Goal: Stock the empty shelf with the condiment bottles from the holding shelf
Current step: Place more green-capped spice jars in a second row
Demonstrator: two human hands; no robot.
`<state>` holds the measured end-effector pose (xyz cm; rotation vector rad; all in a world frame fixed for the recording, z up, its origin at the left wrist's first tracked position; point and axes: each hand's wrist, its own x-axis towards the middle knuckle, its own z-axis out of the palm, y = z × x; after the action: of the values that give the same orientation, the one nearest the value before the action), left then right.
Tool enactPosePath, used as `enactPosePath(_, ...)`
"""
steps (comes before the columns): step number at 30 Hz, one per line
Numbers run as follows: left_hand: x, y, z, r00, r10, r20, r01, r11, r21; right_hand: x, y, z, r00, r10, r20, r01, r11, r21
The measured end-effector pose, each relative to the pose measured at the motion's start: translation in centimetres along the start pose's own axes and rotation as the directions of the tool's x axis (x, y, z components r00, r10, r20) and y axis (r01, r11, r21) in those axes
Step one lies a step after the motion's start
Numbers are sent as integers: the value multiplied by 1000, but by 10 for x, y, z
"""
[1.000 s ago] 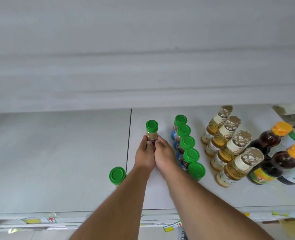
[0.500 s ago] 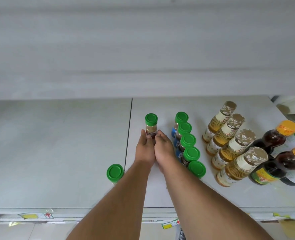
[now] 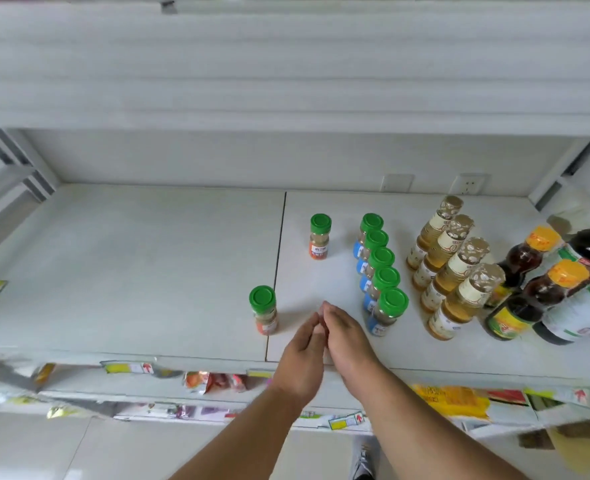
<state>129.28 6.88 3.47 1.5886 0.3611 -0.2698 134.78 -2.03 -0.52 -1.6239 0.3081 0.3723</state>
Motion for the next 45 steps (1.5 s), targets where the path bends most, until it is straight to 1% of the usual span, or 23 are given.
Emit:
enactPosePath(2, -21, -12, -9, 999, -5, -33, 6, 1000, 27, -6, 0, -1, 1000, -5, 25, 7, 997, -81)
enactPosePath(4, -37, -26, -19, 989, 23, -144, -18, 999, 40, -13, -1, 3, 998, -15, 60, 26, 983, -182)
enactPosePath(6, -46, -36, -31, 945, 60, -322, -52, 998, 33, -15, 0, 9, 996, -28, 85, 50, 962, -269)
enactPosePath(8, -48, -34, -44, 878, 64, -474, -62, 998, 20, -15, -1, 20, 990, -44, 132, 82, 953, -292)
enactPosePath(10, -42, -27, -57, 840, 52, -540, -42, 999, 32, -18, -6, 31, 980, -29, 195, 87, 951, -295)
enactPosePath(12, -31, -20, -67, 863, 13, -504, 29, 997, 75, -19, -11, 40, 969, -32, 243, 113, 939, -324)
enactPosePath(14, -21, -17, -71, 907, -33, -421, 81, 992, 96, -17, -15, 46, 957, -19, 290, 125, 928, -351)
enactPosePath(17, -14, -13, -70, 947, -34, -320, 69, 993, 97, -15, -15, 48, 941, -17, 338, 149, 918, -369)
enactPosePath(20, -7, -12, -67, 960, -17, -281, 52, 992, 119, -13, -14, 42, 938, -34, 344, 164, 919, -358)
enactPosePath(27, 6, -6, -47, 987, 15, -157, 12, 985, 173, -26, -9, 10, 973, -98, 208, 162, 934, -317)
enactPosePath(34, 13, -9, -29, 997, 67, -38, -56, 969, 239, -32, 7, -10, 991, -108, 84, 127, 951, -280)
enactPosePath(38, 15, -16, -29, 995, 94, -26, -83, 957, 277, -36, 9, -14, 997, -74, 31, 80, 967, -242)
enactPosePath(42, 14, -21, -32, 996, 82, -28, -70, 952, 297, -36, 12, -17, 998, -63, 28, 68, 959, -277)
enactPosePath(45, 14, -22, -34, 995, 100, -7, -93, 950, 299, -38, 7, -20, 998, -60, 20, 63, 952, -300)
